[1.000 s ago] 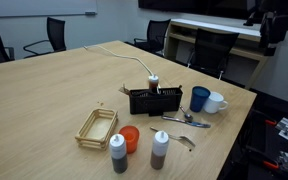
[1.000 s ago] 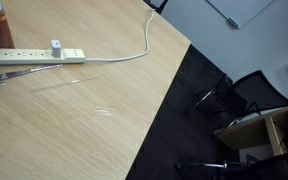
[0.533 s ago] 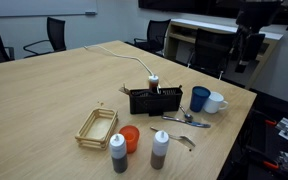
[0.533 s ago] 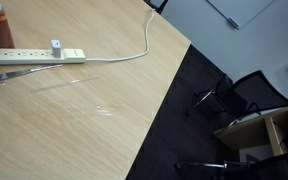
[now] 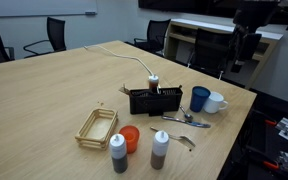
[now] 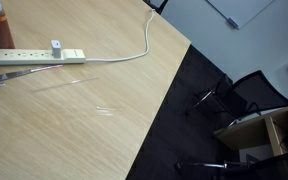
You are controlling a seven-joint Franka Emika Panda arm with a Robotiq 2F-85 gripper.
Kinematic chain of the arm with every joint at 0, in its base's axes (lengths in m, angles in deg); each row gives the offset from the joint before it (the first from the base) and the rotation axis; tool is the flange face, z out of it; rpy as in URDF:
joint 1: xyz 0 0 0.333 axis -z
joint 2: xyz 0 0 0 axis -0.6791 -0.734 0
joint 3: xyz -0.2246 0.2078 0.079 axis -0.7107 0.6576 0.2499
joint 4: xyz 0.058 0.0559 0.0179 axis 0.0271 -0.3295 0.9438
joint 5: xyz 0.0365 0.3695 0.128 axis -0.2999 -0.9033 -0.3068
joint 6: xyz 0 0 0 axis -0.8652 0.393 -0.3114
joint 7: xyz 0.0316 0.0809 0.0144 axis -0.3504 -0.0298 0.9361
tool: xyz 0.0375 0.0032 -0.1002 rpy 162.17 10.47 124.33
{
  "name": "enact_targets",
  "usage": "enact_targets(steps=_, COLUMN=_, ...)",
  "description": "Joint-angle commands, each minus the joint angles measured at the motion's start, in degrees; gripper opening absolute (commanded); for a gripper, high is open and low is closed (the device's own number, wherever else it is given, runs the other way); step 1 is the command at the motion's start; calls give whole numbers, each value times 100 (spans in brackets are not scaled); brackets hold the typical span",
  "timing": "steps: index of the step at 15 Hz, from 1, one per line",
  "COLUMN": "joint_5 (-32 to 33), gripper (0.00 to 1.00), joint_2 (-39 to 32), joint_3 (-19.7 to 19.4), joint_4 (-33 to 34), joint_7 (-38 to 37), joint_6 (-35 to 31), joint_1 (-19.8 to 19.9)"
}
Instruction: Move the silver pot to the right
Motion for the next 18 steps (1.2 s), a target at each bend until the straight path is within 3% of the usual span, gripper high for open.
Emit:
enact_targets(steps=1, joint_5=44, gripper=100, joint_2=-121, joint_3=122, joint_4=77, joint_7=2, joint_6=-111, joint_1=-87)
enact_targets(steps=6, joint_5=240, gripper=100, joint_2=-801, joint_3=694, joint_4=471, joint_7=-95, joint_6=-864, joint_1=-443)
enact_targets(steps=11, joint_5=1124, gripper=100, joint_2=-1998, joint_3=1297, joint_4=1112, joint_7=-606, joint_6=-1551, joint_1=-656)
enact_targets(steps=14, joint_5=1165, gripper=100, joint_2=-2533, joint_3=1399, joint_4=1468, joint_7=-567, joint_6=-1763, joint_1=-904)
enact_targets(steps=15, joint_5=1118, gripper=100, joint_2=-2305, joint_3=1341, joint_4=1228, joint_7=-653, joint_6=-1745, joint_1=-908)
enact_targets(steps=18, joint_5=1114, gripper=100, joint_2=-2540, joint_3=1347, joint_4=1434, joint_7=-639, joint_6=-1757, joint_1=-982)
